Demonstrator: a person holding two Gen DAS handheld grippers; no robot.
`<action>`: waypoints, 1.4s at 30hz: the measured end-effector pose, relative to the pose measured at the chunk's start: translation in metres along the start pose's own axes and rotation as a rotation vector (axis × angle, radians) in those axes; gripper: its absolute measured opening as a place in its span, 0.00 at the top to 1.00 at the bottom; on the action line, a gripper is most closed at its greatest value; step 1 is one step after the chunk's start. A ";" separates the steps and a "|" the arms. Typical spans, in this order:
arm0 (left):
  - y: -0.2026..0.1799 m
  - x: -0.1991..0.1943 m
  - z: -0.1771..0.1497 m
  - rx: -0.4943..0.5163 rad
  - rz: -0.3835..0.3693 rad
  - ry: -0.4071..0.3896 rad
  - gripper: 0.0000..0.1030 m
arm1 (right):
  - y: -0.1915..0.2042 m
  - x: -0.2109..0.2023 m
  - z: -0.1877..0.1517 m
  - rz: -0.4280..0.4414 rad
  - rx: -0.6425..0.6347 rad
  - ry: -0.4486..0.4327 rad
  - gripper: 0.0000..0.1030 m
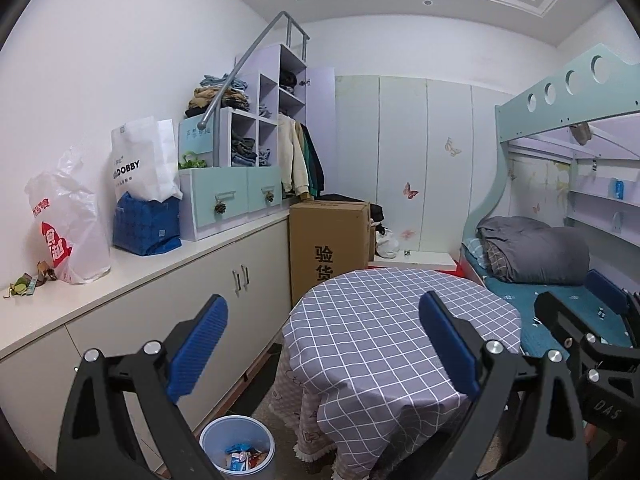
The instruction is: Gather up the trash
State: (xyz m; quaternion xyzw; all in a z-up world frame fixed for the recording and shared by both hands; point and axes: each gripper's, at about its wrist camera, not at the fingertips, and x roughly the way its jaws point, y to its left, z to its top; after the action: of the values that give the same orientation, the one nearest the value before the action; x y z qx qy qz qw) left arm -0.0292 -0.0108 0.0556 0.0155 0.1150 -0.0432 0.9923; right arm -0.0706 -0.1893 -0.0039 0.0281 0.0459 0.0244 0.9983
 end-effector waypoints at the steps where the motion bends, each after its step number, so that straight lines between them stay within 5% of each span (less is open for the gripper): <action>1: -0.001 0.000 0.000 0.001 0.000 -0.002 0.08 | 0.000 0.000 0.000 0.000 -0.002 0.000 0.06; 42: -0.006 -0.006 -0.002 0.019 0.004 -0.012 0.08 | 0.000 0.005 0.001 0.032 0.006 0.025 0.06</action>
State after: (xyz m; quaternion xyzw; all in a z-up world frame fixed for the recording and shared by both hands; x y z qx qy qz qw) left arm -0.0363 -0.0159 0.0548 0.0248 0.1088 -0.0422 0.9929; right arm -0.0651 -0.1892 -0.0030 0.0314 0.0581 0.0407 0.9970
